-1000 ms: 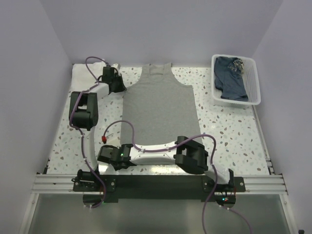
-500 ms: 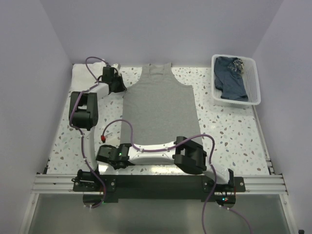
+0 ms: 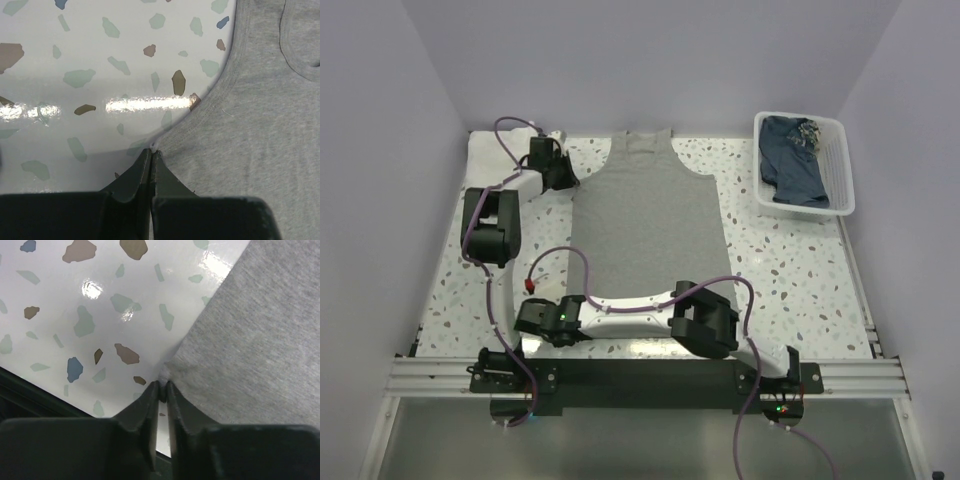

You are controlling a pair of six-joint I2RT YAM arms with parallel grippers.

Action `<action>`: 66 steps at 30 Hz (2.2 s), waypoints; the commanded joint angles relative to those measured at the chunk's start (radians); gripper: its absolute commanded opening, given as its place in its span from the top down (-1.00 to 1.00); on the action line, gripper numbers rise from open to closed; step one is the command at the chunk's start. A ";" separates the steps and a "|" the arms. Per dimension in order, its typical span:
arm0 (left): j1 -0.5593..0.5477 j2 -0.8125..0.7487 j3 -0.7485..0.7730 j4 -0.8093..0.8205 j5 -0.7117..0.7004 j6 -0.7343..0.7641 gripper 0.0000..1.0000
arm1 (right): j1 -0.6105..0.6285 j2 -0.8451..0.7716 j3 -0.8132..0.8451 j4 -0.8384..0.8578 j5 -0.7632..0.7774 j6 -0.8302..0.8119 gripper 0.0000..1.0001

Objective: Fold and stack the tank tops

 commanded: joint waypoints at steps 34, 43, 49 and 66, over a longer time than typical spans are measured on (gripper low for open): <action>0.028 -0.120 0.080 -0.029 -0.088 -0.180 1.00 | -0.076 -0.509 -0.522 0.400 -0.373 0.048 1.00; -0.032 -0.062 0.152 -0.038 -0.089 -0.213 1.00 | -0.158 -0.631 -0.773 0.503 -0.390 0.108 1.00; -0.077 -0.026 0.183 -0.037 -0.103 -0.225 1.00 | -0.172 -0.677 -0.887 0.539 -0.385 0.140 1.00; -0.167 0.060 0.272 -0.054 -0.115 -0.231 1.00 | -0.192 -0.796 -1.080 0.628 -0.349 0.236 1.00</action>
